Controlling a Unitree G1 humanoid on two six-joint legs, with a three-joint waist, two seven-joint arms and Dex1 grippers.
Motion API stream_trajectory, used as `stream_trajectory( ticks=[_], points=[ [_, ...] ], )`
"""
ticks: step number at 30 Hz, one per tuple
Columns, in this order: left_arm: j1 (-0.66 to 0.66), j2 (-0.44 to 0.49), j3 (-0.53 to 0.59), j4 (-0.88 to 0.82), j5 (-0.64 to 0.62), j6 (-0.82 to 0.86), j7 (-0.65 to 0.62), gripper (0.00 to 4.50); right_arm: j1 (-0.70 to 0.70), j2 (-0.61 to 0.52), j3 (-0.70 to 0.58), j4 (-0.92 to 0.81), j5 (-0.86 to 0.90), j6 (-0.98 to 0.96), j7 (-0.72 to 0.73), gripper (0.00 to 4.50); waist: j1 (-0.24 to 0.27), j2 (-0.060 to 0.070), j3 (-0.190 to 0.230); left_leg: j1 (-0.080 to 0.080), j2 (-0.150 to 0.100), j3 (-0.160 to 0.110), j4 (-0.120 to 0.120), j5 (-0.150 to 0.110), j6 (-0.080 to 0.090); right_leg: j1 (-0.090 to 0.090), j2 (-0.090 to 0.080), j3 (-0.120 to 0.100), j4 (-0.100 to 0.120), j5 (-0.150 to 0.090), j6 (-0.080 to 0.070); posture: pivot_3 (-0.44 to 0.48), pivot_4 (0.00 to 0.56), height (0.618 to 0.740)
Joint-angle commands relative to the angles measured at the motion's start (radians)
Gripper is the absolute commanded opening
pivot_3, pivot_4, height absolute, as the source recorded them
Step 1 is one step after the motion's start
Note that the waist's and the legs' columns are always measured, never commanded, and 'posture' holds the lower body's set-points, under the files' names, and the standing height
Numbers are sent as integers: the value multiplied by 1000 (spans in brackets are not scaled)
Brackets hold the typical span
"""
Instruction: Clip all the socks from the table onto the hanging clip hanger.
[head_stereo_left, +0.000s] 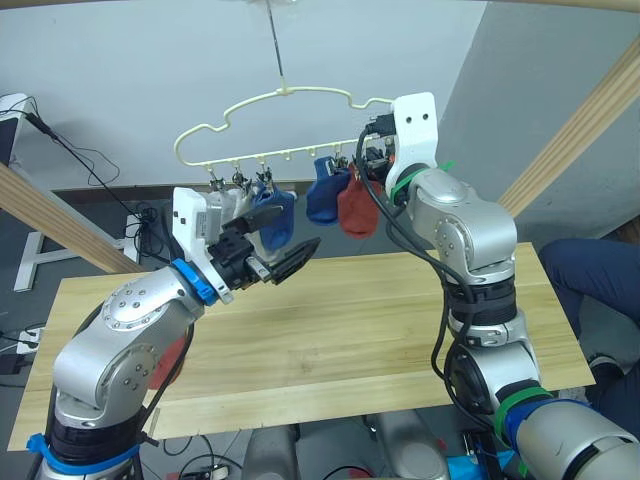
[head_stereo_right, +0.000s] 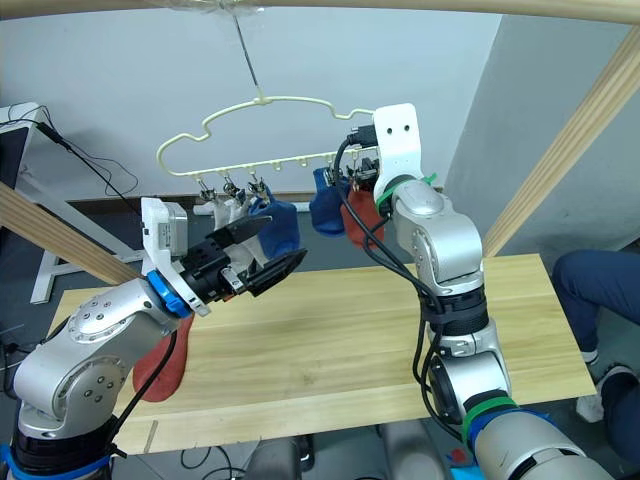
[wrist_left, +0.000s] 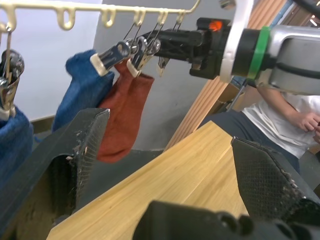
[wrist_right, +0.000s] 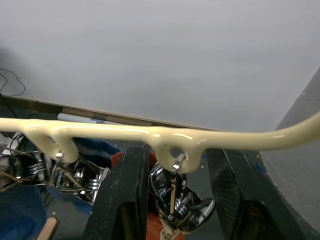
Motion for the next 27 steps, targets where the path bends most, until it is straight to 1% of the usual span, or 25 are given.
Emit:
stream_trajectory(
  ticks=[1, 8, 9, 11, 17, 24, 27],
  points=[
    [7, 0, 12, -42, -6, -14, 3, 4500, -5, -12, -12, -33, -13, -11, -4, 1721, 0, 0, 0, 0, 0, 0, 0, 0, 0, 0, 0, 0, 0, 0, 0, -141, 322, 740],
    [3, -3, 6, -42, -5, -14, 9, 4500, 25, -10, 6, -83, -17, 54, -7, 1721, 0, 0, 0, 0, 0, 0, -1, 0, 0, 0, 0, 0, 0, 0, 0, -141, 322, 740],
    [2, -5, 3, -40, -3, -15, 9, 4500, 26, -9, 6, -85, -16, 58, -5, 1882, 0, 0, 0, 0, 0, 0, -1, 0, 0, 0, 0, 0, -1, 0, 0, -147, 320, 740],
    [1, -7, 0, -38, 0, -18, 9, 4500, 28, -8, 6, -88, -16, 62, -3, 2235, 0, 0, 0, 0, 0, 0, -1, 0, 0, 0, 0, 0, -1, 0, 0, -147, 320, 740],
    [-2, -9, -2, -32, 3, -20, 3, 4500, 23, -12, 3, -92, -23, 70, -6, 4357, 0, 0, 0, 0, 0, 0, -1, 0, 0, 0, 0, 0, -1, 0, 0, -151, 319, 740],
    [-7, -12, -3, -24, 10, -24, 0, 4500, 19, -7, -3, -124, -31, 129, -25, 4357, 0, 0, 0, 0, 0, 0, -1, 0, 0, 0, 0, 0, -1, 0, 0, -156, 319, 740],
    [-6, -15, -5, -25, 14, -26, 1, 4500, 18, 5, -13, -163, -36, 184, -53, 4357, -1, 0, 0, 0, 0, 0, -1, 0, 0, -1, 0, 0, -1, 0, 0, -159, 320, 740]
  ],
)
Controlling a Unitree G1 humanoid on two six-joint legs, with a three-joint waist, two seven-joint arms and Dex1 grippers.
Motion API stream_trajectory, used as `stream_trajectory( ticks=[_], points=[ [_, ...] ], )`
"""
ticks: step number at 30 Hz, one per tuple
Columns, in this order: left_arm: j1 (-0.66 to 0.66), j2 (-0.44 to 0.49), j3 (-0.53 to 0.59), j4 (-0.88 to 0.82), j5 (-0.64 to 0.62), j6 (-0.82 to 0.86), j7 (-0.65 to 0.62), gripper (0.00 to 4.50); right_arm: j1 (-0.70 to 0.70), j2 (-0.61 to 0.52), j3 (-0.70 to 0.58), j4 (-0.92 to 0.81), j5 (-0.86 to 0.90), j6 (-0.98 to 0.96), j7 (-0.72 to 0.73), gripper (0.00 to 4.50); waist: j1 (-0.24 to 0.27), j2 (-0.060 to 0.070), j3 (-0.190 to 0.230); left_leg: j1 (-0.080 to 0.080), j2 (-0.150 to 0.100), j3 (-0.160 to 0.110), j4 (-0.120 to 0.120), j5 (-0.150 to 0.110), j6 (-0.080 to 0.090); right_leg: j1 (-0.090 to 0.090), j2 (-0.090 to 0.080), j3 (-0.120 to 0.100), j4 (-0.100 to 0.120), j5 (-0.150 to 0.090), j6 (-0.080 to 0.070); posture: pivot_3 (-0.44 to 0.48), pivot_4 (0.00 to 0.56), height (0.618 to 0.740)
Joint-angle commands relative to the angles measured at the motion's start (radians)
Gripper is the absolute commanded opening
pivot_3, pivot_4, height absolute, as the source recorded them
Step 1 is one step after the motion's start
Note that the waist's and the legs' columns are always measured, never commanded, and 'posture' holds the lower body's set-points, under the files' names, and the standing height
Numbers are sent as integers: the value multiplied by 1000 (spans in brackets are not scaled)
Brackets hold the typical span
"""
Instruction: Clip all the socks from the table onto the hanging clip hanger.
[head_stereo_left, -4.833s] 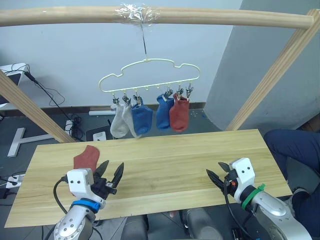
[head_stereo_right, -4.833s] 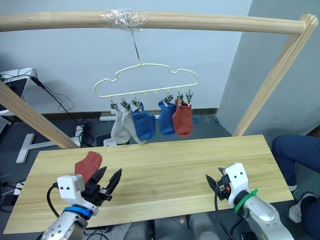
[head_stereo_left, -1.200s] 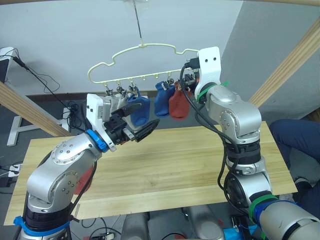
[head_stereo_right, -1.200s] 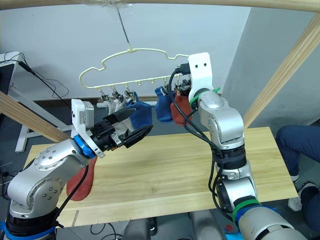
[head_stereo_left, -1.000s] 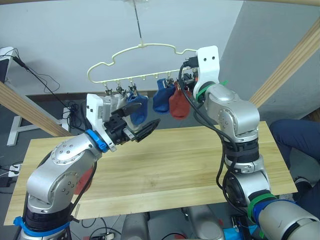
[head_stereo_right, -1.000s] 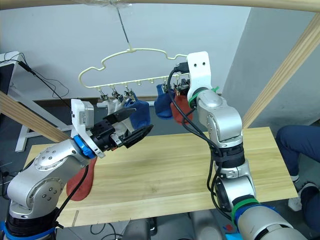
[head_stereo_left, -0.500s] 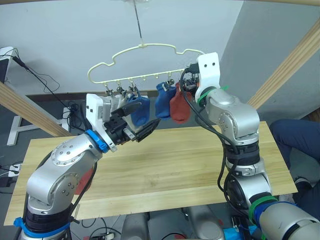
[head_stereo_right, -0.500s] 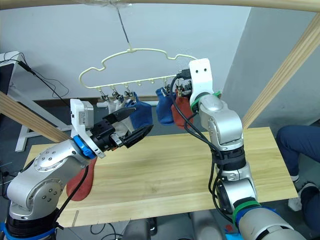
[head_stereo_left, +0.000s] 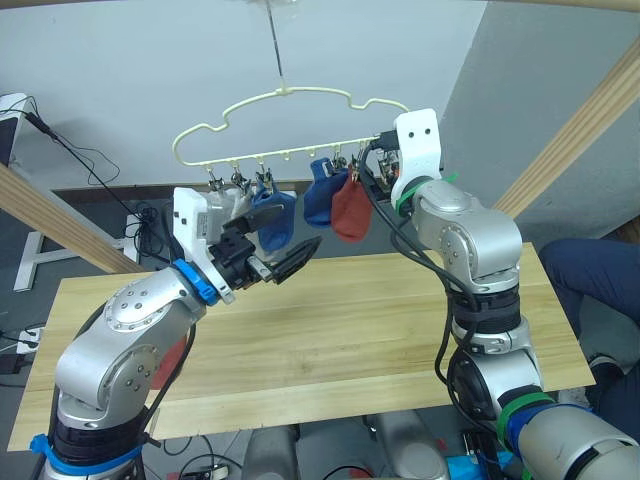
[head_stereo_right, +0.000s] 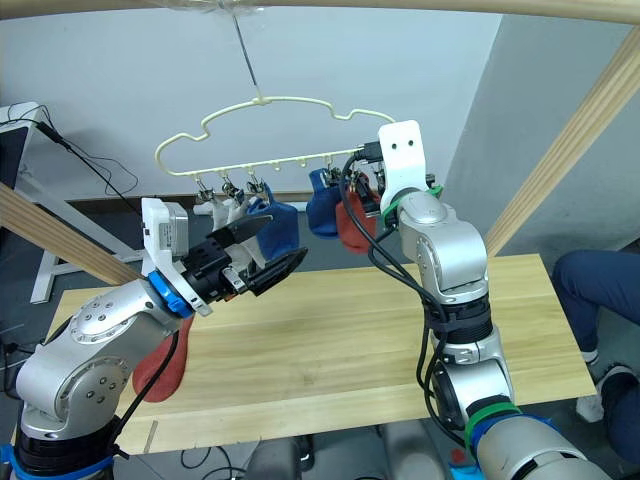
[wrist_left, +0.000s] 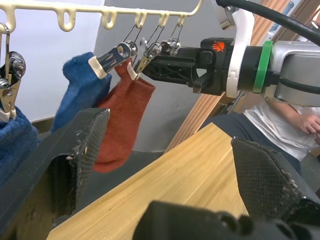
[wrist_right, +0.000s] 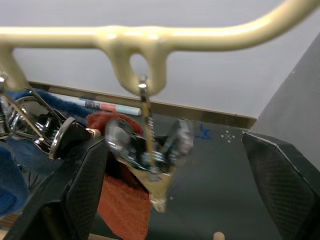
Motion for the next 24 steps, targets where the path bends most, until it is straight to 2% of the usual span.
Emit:
stream_trajectory(
  ticks=[1, 2, 4, 9, 24],
  points=[
    [-4, -6, -3, -27, 8, -27, -3, 4500, -18, 13, -16, -94, -19, 49, -30, 4357, 0, 0, 0, 0, 0, 0, 0, 0, 0, 0, 0, 0, 0, 0, 0, -159, 320, 740],
    [-4, -7, -4, -27, 10, -28, -3, 4500, -15, 13, -13, -103, -20, 55, -30, 4357, 0, 0, 0, 0, 0, 0, 0, 0, 0, 0, 0, 0, 0, 0, 0, -159, 320, 740],
    [-5, -11, -7, -24, 13, -29, -3, 4500, -12, 23, -19, -111, -25, 70, -41, 3977, 0, 0, 0, 0, 0, 0, 0, 0, 0, 0, 0, 0, 0, 0, 0, -165, 322, 740],
    [-10, -16, -15, -17, 21, -34, -3, 4500, -14, 32, -27, -118, -29, 85, -45, 2382, -1, 0, 0, 0, 0, 0, 0, 0, 0, 0, 0, 0, 0, 0, 1, -174, 326, 740],
    [-8, -37, -22, -11, 42, -44, -4, 4500, -63, 65, -53, -91, -30, 92, -56, 2382, -2, 0, 0, 0, 0, 1, -5, 0, 0, -1, 0, 0, -3, 1, -1, -174, 325, 740]
  ],
)
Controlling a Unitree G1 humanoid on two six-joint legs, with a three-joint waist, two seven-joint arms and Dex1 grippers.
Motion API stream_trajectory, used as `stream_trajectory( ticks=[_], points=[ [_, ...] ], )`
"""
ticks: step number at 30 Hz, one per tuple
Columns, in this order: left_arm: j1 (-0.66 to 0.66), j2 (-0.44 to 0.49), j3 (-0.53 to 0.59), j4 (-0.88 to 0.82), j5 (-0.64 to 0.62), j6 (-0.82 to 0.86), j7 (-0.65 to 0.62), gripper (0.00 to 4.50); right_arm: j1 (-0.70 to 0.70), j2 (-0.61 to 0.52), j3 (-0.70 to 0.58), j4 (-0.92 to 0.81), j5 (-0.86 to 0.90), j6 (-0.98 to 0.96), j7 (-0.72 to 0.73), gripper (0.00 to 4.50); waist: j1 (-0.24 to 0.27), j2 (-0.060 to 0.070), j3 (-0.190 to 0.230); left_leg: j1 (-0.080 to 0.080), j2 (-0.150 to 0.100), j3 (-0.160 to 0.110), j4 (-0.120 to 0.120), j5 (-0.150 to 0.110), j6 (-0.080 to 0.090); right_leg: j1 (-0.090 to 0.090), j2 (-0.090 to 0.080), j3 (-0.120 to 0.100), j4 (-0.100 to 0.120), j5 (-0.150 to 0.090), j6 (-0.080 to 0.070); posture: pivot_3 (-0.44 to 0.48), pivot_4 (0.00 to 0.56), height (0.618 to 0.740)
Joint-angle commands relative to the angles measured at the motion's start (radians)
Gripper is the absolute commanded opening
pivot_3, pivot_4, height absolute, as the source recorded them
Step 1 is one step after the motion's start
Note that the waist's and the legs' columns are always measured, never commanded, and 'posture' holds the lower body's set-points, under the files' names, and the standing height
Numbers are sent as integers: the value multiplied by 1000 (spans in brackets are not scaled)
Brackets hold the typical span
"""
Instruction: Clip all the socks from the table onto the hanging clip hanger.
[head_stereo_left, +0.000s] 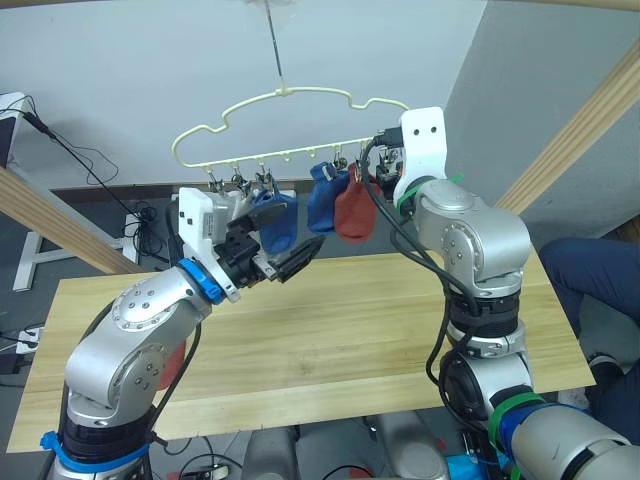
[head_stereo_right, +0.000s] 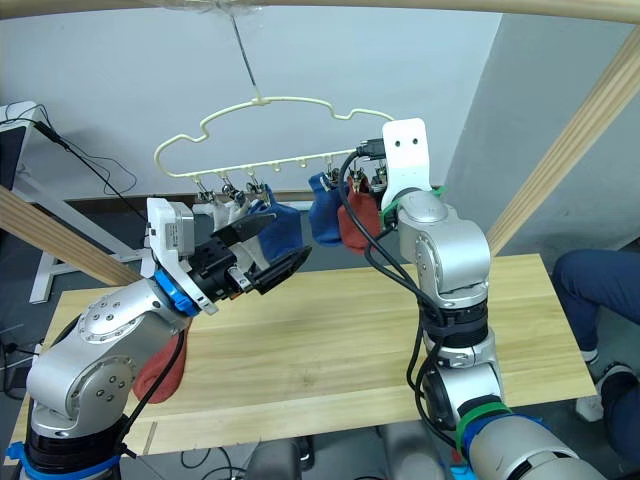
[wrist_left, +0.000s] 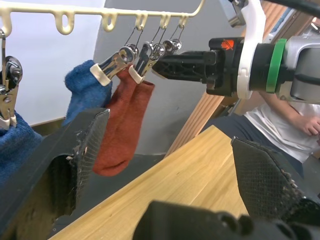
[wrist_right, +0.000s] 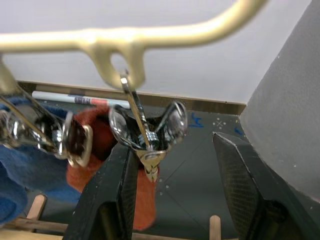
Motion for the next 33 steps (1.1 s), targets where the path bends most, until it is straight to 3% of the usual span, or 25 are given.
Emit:
stream_trajectory(
  ticks=[1, 14, 33],
  points=[
    [-1, -7, 0, -16, 5, -26, -4, 4500, -48, 10, -17, -9, -1, -31, -1, 2382, 0, 0, 0, 0, 0, 0, 0, 0, 0, 0, 0, 0, 0, 0, 0, -174, 325, 740],
    [9, -17, 6, -26, 17, -26, 4, 4500, -106, 38, -36, 66, 1, -83, -11, 2382, 0, 0, 0, 0, 0, 0, -4, 0, 0, -2, 0, 0, -1, 2, -3, -159, 321, 740],
    [11, -21, -1, -26, 22, -26, 3, 4500, -67, 93, -46, -14, -9, 40, -52, 2382, 1, 0, 0, -1, 0, 0, -4, 0, 0, -2, 0, 0, -1, 2, -3, -164, 328, 740]
  ],
)
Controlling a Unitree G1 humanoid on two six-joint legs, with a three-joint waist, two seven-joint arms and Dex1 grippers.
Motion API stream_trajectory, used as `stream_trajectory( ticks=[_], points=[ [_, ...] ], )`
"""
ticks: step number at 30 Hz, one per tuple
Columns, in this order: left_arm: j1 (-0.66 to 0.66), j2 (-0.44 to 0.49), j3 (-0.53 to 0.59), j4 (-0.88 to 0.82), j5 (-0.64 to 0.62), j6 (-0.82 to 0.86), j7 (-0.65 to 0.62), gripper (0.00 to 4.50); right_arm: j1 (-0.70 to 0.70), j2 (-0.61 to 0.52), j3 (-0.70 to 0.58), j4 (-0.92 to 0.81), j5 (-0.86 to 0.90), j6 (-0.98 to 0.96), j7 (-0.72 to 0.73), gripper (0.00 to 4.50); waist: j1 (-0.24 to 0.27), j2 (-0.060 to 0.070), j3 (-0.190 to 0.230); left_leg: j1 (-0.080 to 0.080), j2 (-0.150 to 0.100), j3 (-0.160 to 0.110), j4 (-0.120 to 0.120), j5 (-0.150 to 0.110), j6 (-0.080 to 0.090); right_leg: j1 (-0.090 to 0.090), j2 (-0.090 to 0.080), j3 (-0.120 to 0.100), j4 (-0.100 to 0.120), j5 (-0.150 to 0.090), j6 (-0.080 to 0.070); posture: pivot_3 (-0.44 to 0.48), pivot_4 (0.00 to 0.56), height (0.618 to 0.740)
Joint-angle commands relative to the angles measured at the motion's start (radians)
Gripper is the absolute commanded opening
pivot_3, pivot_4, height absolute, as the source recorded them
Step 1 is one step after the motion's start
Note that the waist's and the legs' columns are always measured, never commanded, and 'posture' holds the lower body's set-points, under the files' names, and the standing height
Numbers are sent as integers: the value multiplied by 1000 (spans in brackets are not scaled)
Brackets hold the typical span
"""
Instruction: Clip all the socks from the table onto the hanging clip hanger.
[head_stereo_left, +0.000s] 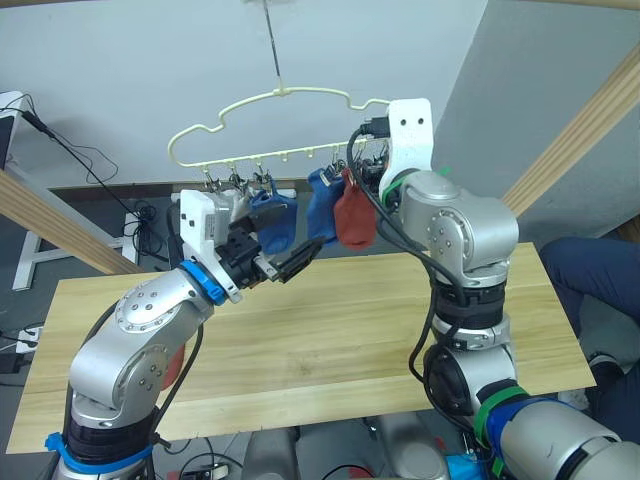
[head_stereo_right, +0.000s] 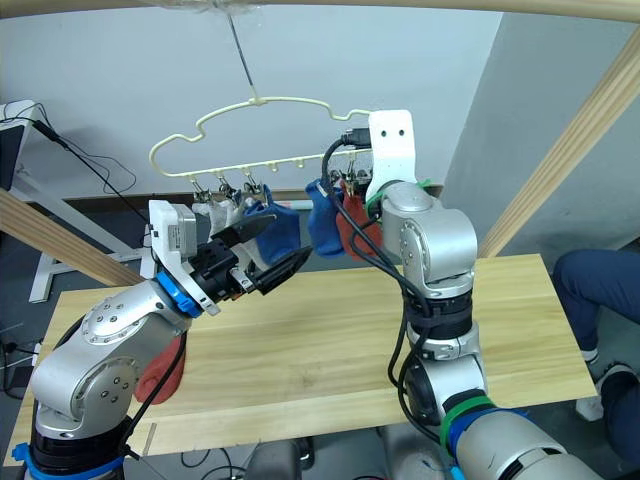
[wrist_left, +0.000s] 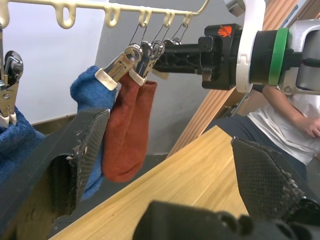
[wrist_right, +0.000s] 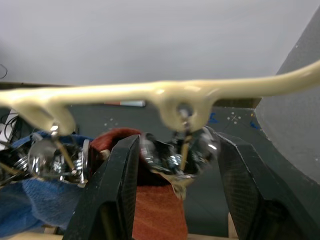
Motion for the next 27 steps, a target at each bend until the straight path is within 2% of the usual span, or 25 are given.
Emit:
stream_trajectory(
  ticks=[1, 3, 27],
  points=[
    [6, -7, 2, -26, 2, -25, 1, 4500, -8, 1, -10, -50, -8, -5, -6, 2186, 0, 0, 0, 0, 0, 0, 0, 0, 0, 0, 0, 0, 0, 0, 0, -164, 328, 740],
    [5, -7, 2, -25, 3, -24, 1, 4500, -13, -2, -14, -43, -8, -11, -7, 1794, -1, 0, 0, 0, 0, 0, 0, 0, 0, 0, 0, 0, 0, 0, 0, -164, 328, 740],
    [9, -10, 4, -30, 14, -26, 13, 4500, -74, -6, -31, 62, -2, -108, -6, 1794, 0, 0, 0, 0, 0, 0, 0, 0, 0, 0, 0, 0, 0, 0, 0, -149, 321, 740]
  ],
)
